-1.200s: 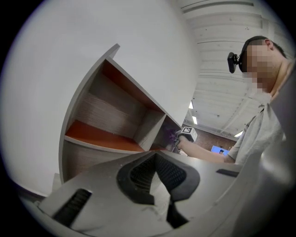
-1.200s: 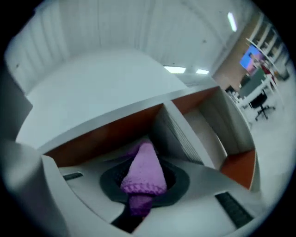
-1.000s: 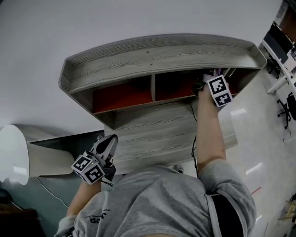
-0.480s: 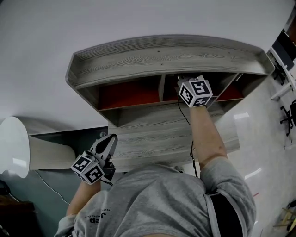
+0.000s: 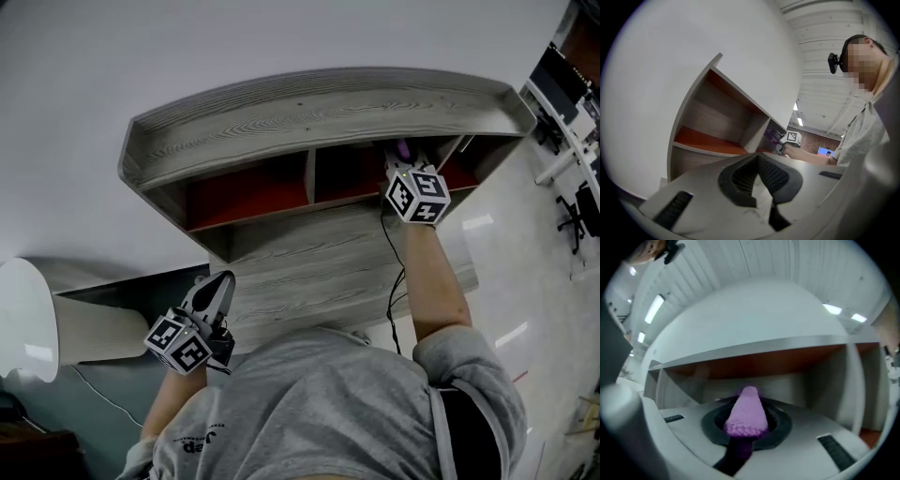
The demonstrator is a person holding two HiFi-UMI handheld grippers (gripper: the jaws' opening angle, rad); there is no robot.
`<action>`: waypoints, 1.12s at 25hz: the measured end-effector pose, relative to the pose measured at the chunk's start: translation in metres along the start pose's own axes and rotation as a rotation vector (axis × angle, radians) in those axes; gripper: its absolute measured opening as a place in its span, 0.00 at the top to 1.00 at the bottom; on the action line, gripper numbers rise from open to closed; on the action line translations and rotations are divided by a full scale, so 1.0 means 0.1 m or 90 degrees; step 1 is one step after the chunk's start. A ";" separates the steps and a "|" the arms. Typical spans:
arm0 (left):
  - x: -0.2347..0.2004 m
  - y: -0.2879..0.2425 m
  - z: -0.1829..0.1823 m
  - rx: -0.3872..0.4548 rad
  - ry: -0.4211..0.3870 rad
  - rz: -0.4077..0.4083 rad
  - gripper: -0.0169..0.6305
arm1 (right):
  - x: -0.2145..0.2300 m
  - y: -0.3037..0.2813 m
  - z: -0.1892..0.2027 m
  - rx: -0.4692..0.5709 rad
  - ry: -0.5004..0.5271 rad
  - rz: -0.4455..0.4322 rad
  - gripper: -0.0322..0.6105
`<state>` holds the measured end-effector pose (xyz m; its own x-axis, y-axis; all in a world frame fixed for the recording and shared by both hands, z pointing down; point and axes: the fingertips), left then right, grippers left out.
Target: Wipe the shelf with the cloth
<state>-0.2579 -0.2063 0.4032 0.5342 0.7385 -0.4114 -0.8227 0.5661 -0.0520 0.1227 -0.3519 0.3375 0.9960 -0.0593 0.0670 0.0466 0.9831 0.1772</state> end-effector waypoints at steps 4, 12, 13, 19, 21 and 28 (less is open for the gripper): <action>0.07 -0.10 0.00 -0.009 -0.003 0.031 0.95 | 0.96 0.50 -0.08 0.012 -0.047 0.201 0.85; 0.15 -0.12 -0.03 -0.014 -0.008 0.060 0.95 | 1.05 0.65 -0.51 0.100 -0.130 0.260 0.86; 0.14 -0.10 -0.03 -0.014 -0.007 0.059 0.95 | 1.00 0.65 -0.52 0.094 -0.119 0.253 0.86; 0.03 0.03 -0.09 -0.004 -0.010 0.058 0.95 | 0.00 0.36 -0.41 0.020 0.022 0.097 0.86; 0.02 0.09 -0.10 0.002 -0.004 0.055 0.95 | -0.50 0.22 -0.35 -0.003 0.054 0.022 0.86; -0.02 0.27 -0.13 0.012 -0.028 0.054 0.95 | -1.54 0.06 -0.23 -0.040 0.150 -0.138 0.87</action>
<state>-0.2837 -0.1970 0.3908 0.4709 0.7991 -0.3738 -0.8618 0.5073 -0.0010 -0.0291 -0.3329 0.3060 0.9523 -0.2336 -0.1963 0.2567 0.9612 0.1015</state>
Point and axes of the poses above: the fingertips, and each gripper's own axes: y backward along the fingers, x to its right, z out of its underside, and after that the axes turned 4 degrees about x, right-handed
